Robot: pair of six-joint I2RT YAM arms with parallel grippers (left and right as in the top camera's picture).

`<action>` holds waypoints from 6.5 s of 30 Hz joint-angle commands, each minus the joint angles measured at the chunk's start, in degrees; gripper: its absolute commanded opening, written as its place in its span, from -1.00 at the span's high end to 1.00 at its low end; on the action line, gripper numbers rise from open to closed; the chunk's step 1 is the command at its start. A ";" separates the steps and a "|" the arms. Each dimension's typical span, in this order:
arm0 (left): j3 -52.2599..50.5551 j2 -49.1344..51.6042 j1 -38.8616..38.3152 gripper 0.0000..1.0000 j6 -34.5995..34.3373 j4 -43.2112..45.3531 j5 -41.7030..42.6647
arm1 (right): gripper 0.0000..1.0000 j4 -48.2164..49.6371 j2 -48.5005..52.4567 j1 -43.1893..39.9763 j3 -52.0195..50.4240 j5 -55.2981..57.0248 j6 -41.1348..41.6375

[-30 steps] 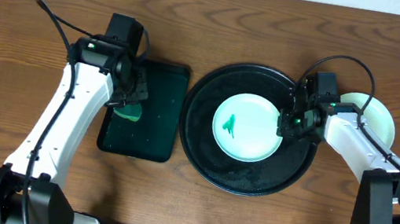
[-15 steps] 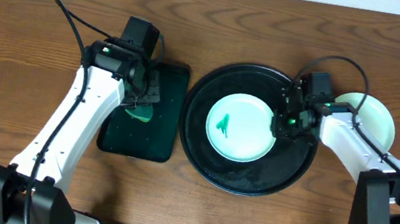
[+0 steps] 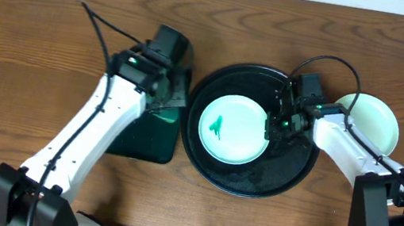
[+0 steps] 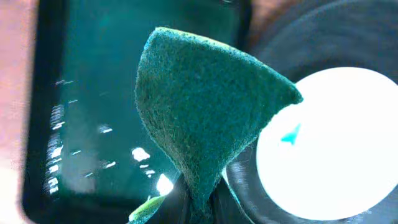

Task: Clean dirty plates on tray and stack at the side
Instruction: 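Carry the sponge right over the plate held by the right gripper, then press the sponge onto the plate center and start scrubbing, then scrub the sponge in circles over the plate's left half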

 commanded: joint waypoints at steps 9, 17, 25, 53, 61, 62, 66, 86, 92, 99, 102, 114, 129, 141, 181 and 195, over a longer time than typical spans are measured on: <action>0.92 6.21 -10.14 0.86 -7.98 7.96 -0.28 | 0.97 0.00 0.61 1.55 -0.31 -0.44 1.99; 0.92 13.27 -11.93 0.86 -9.33 10.03 -0.28 | 0.97 0.00 0.61 1.55 -0.31 -0.26 1.99; 0.92 15.54 -12.39 0.85 -10.36 11.19 -0.24 | 0.97 0.00 0.61 1.55 -0.31 -0.24 1.97; 0.92 26.05 -14.58 0.86 -12.70 15.13 -0.28 | 0.97 -0.02 0.61 1.55 -0.31 -0.26 1.95; 0.92 31.21 -14.58 0.86 -12.63 15.13 3.82 | 0.97 -0.02 0.61 1.55 -0.31 -0.26 1.95; 0.92 31.30 -14.58 0.86 -12.66 15.13 4.63 | 0.97 -0.02 0.61 1.55 -0.31 -0.26 1.95; 0.94 31.28 -14.56 0.86 -12.48 15.37 9.66 | 0.98 0.00 0.61 1.55 -0.31 -0.28 1.95; 0.94 19.91 -14.51 0.85 -6.56 17.03 21.16 | 0.97 0.00 0.61 1.55 -0.31 -0.26 1.95; 0.94 13.57 -14.51 0.85 -6.58 16.55 16.65 | 0.97 0.00 0.61 1.55 -0.31 -0.26 1.92; 0.94 12.92 -14.51 0.85 -6.60 14.38 7.50 | 0.82 0.02 0.61 1.55 -0.31 -0.26 1.92; 0.92 12.92 -14.51 0.85 -6.62 13.46 2.58 | 0.56 0.04 0.61 1.55 -0.31 -0.24 1.92; -0.33 12.96 -14.51 0.85 -6.62 14.38 0.72 | 0.39 0.20 0.61 1.55 -0.31 -0.24 1.90; -3.26 12.96 -14.51 0.85 -6.62 17.94 0.72 | 0.31 0.20 0.61 1.55 -0.31 0.15 0.22; -3.26 12.96 -14.51 0.85 -6.60 17.92 0.72 | 0.44 0.22 0.76 1.55 -0.31 0.90 -1.09; -8.74 13.20 -14.51 0.85 -7.61 22.62 -0.02 | 0.97 0.28 1.77 1.55 -0.31 1.60 -1.07; -9.40 19.39 -14.51 0.86 -9.46 25.46 -1.16 | 0.97 0.44 1.77 1.75 -0.31 1.60 -1.07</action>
